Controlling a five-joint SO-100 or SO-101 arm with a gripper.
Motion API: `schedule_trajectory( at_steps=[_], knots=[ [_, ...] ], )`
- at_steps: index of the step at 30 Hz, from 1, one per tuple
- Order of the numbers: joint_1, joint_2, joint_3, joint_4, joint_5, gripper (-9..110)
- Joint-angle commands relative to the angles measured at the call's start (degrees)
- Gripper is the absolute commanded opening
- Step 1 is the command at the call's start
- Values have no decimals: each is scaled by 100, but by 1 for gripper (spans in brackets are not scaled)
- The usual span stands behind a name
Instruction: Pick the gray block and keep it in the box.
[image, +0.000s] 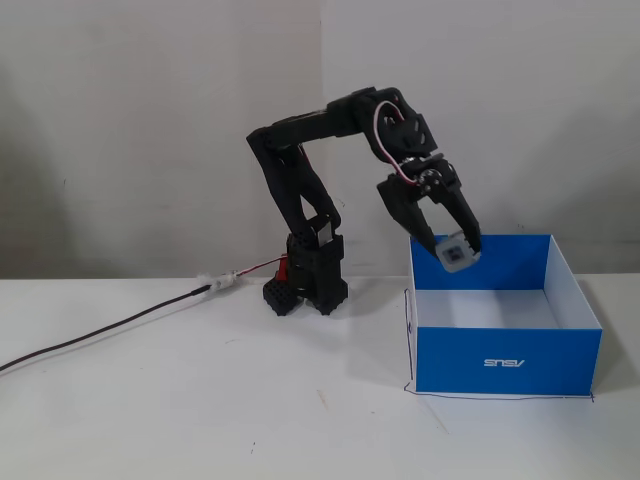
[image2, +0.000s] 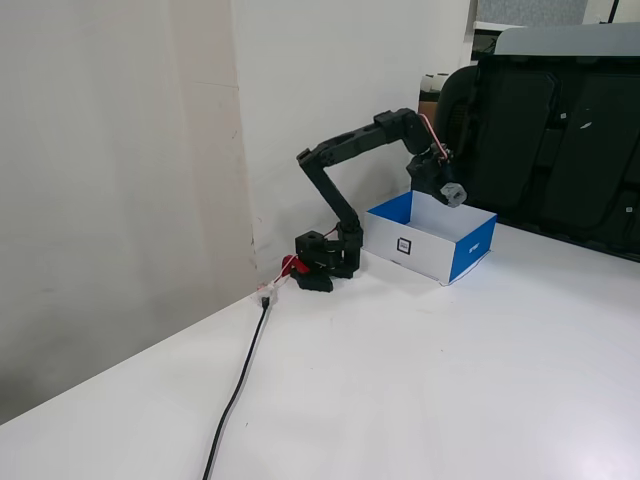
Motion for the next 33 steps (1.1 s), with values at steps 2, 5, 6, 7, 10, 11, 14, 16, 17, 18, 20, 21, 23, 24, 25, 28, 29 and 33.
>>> schedule_trajectory(
  at_steps=[2,5,6,7,10,11,14,16,17,18,20,21,23,24,25,28,29,33],
  knots=[
    [-369,-431,-554,-141,-62,0],
    [-598,-888,-729,-220,-123,0],
    [-694,-1090,-835,-229,-132,0],
    [-791,-1292,-984,-237,-132,0],
    [-932,-1819,-1415,-202,-97,0],
    [-949,-1969,-1521,-193,-70,3],
    [-958,-2206,-1626,-237,-53,15],
    [-958,-2224,-1626,-255,-44,28],
    [-940,-2224,-1626,-264,-26,31],
    [-914,-2224,-1626,-264,-9,35],
    [-861,-2215,-1626,-264,0,39],
    [-826,-2180,-1617,-264,9,38],
    [-703,-2004,-1591,-246,62,19],
    [-642,-1898,-1591,-220,79,7],
    [-554,-1767,-1582,-202,105,0],
    [-299,-1380,-1582,-79,105,0],
    [-185,-1274,-1582,-35,114,0],
    [589,-861,-1573,44,193,0]
  ],
)
